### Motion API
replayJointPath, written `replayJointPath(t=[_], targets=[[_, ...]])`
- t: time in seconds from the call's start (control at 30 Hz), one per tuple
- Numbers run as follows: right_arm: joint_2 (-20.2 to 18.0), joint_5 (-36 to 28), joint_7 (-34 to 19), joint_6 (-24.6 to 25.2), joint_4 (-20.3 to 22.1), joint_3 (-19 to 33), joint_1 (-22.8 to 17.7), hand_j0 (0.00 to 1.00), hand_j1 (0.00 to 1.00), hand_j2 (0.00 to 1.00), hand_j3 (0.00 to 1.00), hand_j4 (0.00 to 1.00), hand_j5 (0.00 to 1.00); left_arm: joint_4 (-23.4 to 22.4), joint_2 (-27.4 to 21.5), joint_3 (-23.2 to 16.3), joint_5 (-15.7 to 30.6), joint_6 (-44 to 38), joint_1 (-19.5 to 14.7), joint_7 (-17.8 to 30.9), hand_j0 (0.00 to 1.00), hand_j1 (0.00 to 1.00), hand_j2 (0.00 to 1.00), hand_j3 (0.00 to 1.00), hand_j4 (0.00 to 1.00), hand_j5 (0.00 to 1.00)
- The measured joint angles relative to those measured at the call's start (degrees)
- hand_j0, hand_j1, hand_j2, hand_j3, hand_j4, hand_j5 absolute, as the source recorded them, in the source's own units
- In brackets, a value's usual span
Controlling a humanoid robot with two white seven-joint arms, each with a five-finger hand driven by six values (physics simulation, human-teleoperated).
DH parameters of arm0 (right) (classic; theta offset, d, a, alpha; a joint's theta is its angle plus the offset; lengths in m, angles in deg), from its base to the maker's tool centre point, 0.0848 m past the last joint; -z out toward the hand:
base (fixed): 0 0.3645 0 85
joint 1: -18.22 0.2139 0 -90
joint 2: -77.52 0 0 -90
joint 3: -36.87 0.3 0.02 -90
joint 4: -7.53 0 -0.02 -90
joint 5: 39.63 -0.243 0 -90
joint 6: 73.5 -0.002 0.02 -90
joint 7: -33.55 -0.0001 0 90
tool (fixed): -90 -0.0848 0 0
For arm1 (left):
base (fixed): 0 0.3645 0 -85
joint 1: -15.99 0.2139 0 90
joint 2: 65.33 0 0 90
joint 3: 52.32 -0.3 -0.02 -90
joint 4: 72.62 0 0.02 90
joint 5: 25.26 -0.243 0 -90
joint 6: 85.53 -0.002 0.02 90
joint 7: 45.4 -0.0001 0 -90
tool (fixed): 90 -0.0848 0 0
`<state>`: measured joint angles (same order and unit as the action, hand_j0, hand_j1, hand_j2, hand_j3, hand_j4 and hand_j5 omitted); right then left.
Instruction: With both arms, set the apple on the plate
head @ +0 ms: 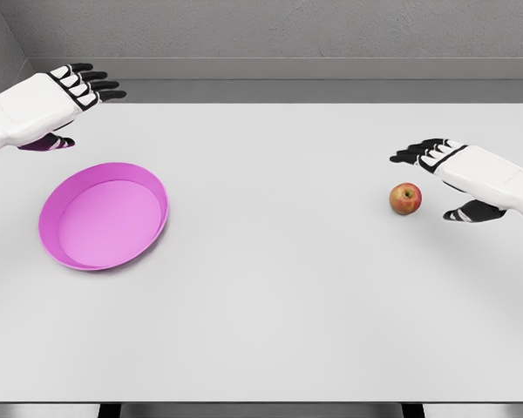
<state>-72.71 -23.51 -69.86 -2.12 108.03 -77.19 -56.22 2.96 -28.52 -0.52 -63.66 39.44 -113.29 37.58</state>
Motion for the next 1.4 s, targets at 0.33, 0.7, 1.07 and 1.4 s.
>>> replayJointPath(t=[0.33,0.7,1.07,1.4], targets=[[1.7,-0.2,-4.3,4.9,0.0,-2.4,5.4,1.00,1.00,1.00,1.00,1.00,1.00,0.0,0.1,0.0,-0.2,0.0,0.0,0.1,1.00,1.00,1.00,1.00,1.00,1.00],[6.0,-0.3,-11.6,21.0,-3.1,-14.1,14.1,1.00,1.00,1.00,1.00,1.00,1.00,0.3,0.0,0.0,-0.2,0.0,0.0,0.1,1.00,1.00,1.00,1.00,1.00,1.00],[10.9,-0.3,-20.3,25.1,-8.2,-20.1,20.8,1.00,1.00,1.00,1.00,1.00,1.00,0.4,-0.1,0.0,-0.2,0.0,0.0,0.1,1.00,1.00,1.00,1.00,1.00,1.00],[12.8,-0.3,-20.9,25.3,-13.6,-23.0,23.3,1.00,1.00,1.00,1.00,1.00,1.00,0.4,-0.1,0.0,-0.2,0.0,0.0,0.1,1.00,1.00,1.00,1.00,1.00,1.00]])
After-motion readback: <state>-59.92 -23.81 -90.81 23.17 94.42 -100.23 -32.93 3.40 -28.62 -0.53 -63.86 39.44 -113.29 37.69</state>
